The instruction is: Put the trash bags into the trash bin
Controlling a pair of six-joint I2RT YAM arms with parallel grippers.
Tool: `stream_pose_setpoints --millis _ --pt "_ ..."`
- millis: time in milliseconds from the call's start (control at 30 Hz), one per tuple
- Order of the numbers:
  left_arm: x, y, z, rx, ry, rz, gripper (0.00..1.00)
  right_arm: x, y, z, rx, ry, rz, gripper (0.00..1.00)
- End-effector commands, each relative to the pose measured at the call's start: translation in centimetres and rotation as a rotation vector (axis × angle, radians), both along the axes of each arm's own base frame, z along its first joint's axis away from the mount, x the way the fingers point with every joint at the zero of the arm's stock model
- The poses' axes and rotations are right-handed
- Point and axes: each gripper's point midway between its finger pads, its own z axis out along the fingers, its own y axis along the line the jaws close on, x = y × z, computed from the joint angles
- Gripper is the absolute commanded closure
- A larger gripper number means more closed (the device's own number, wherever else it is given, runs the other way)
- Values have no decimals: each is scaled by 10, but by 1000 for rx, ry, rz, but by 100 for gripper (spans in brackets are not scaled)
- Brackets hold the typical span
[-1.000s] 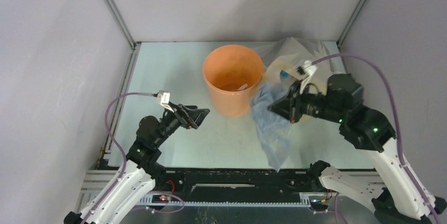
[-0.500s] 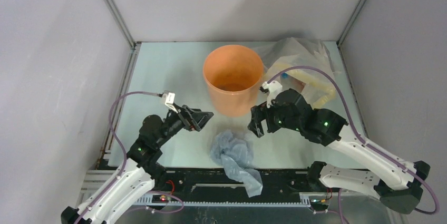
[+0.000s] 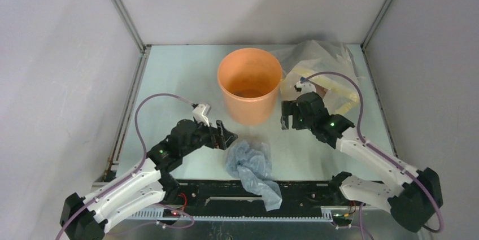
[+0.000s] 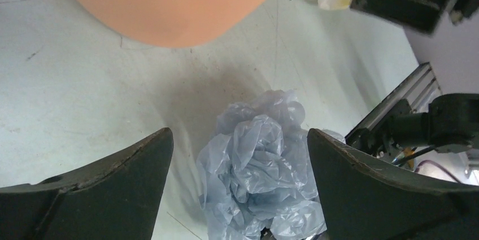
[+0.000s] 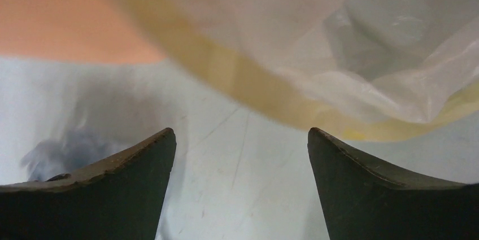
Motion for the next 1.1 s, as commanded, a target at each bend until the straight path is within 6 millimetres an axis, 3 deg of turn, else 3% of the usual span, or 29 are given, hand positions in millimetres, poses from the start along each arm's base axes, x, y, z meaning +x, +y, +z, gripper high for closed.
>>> stream_pose_setpoints --millis 0,133,300,500,633,767,800,900,1033,1067 --pt "0 -2 1 48 -30 -20 3 59 -14 11 48 -144 -141 12" --pt "-1 -1 -6 49 -23 -16 2 99 -20 8 95 -192 -167 20" --pt "6 8 -24 63 23 71 0 145 -45 -6 228 -157 -267 45" --pt "9 6 -34 58 56 74 1 199 -92 -28 206 -129 -397 51" --pt "13 11 -33 23 71 84 1 233 -132 -30 200 -115 -498 52" --pt "17 21 -32 2 66 107 1 247 -149 -11 191 -151 -538 51" --pt "17 23 -32 1 63 111 1 248 -165 -5 174 -164 -572 50" --pt "18 26 -32 -1 62 116 1 245 -179 14 126 -187 -602 44" --pt "17 24 -29 -10 63 104 1 225 -174 46 103 -210 -582 24" --pt "16 23 -28 -13 58 96 2 218 -160 52 87 -212 -554 19"
